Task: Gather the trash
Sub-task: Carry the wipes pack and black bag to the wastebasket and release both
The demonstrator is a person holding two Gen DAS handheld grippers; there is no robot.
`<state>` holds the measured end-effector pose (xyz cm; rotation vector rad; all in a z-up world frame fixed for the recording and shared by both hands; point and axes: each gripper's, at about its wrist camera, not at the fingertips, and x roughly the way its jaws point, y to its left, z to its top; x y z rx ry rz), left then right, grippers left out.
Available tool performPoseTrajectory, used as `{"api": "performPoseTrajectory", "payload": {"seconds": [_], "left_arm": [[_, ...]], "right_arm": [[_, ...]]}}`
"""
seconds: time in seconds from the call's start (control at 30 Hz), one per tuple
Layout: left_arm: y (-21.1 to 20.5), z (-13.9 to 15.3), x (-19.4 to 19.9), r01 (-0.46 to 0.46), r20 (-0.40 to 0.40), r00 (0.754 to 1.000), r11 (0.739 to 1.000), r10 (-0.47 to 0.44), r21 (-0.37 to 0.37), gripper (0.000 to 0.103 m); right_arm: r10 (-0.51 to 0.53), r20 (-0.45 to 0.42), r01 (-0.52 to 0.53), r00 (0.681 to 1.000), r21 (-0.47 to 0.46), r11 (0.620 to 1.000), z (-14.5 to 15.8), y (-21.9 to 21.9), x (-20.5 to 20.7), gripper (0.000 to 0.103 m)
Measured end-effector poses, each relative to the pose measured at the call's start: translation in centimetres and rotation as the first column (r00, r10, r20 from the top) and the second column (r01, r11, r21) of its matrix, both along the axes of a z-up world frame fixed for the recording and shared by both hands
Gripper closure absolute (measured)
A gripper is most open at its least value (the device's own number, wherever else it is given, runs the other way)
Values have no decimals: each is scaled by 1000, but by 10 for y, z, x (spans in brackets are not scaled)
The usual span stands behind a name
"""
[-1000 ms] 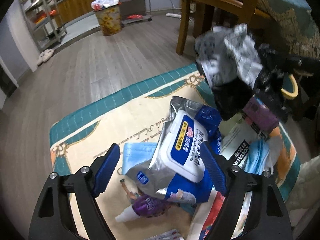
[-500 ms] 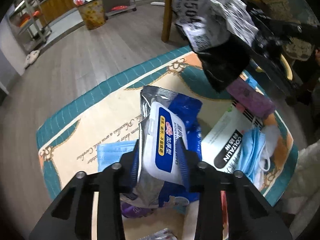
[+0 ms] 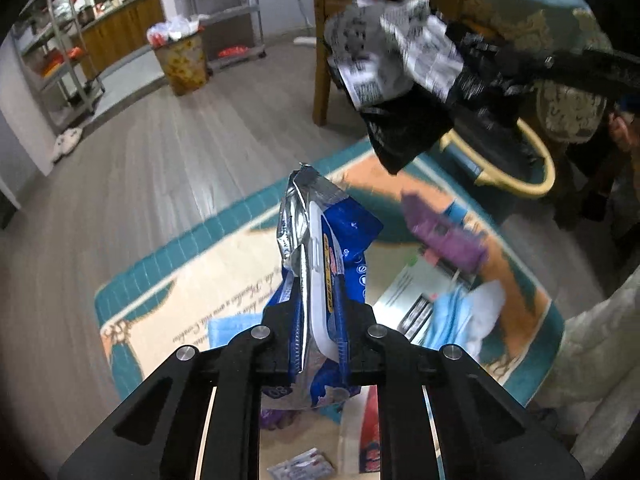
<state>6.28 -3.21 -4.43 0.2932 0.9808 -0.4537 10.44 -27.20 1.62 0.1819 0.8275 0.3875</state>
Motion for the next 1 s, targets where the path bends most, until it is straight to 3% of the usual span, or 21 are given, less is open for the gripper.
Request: {"api": "performPoseTrajectory", "payload": {"seconds": [0.23, 0.4, 0.63, 0.83, 1.0], "left_arm": [[-35, 36, 14, 23, 73, 997, 998, -19, -58, 88], [-85, 50, 25, 98, 106, 990, 991, -89, -88, 88], [-164, 43, 43, 181, 126, 978, 976, -166, -118, 88], [-225, 20, 47, 216, 129, 971, 968, -200, -128, 88], [-264, 0, 53, 224, 112, 972, 961, -208, -160, 88]], "right_arm": [[-85, 107, 93, 991, -70, 993, 43, -59, -5, 99], [-187, 140, 205, 972, -124, 971, 52, -126, -12, 99], [-368, 40, 370, 929, -135, 919, 10, -218, -13, 99], [-398, -62, 379, 915, -205, 903, -36, -239, 0, 99], [-414, -107, 378, 904, -252, 891, -58, -244, 7, 99]]}}
